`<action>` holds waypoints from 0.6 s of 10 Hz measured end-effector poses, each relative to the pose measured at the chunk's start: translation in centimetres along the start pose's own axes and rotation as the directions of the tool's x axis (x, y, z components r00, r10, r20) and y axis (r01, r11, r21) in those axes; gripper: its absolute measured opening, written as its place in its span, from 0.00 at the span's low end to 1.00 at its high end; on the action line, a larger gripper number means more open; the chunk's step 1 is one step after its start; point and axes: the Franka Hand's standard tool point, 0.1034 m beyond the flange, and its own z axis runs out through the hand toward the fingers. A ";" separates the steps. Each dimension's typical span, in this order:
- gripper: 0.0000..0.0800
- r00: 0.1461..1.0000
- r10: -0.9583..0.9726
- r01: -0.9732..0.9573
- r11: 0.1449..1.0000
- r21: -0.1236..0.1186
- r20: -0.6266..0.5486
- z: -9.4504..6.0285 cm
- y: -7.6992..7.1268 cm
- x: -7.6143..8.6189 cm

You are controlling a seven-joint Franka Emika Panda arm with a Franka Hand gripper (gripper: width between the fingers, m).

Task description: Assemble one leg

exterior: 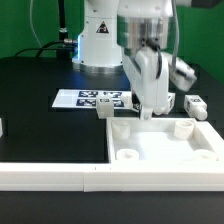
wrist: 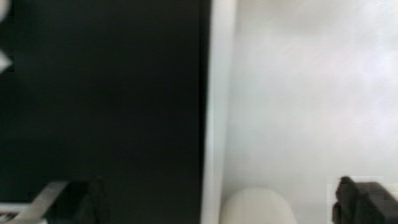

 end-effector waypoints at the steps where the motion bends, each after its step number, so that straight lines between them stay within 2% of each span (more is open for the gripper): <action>1: 0.81 1.000 -0.022 0.022 1.000 0.012 0.018 -1.2 0.6 -0.1; 3: 0.81 0.988 -0.154 0.153 0.988 0.019 0.027 -2.7 1.1 0.2; 4: 0.81 0.990 -0.137 0.137 0.990 0.015 0.025 -2.4 1.1 0.2; 6: 0.81 0.961 -0.276 0.275 0.961 0.016 0.022 -2.3 1.2 0.2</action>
Offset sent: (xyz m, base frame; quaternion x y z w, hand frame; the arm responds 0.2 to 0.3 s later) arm 0.0000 0.0000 0.0000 0.0000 0.0000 0.0000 1.0000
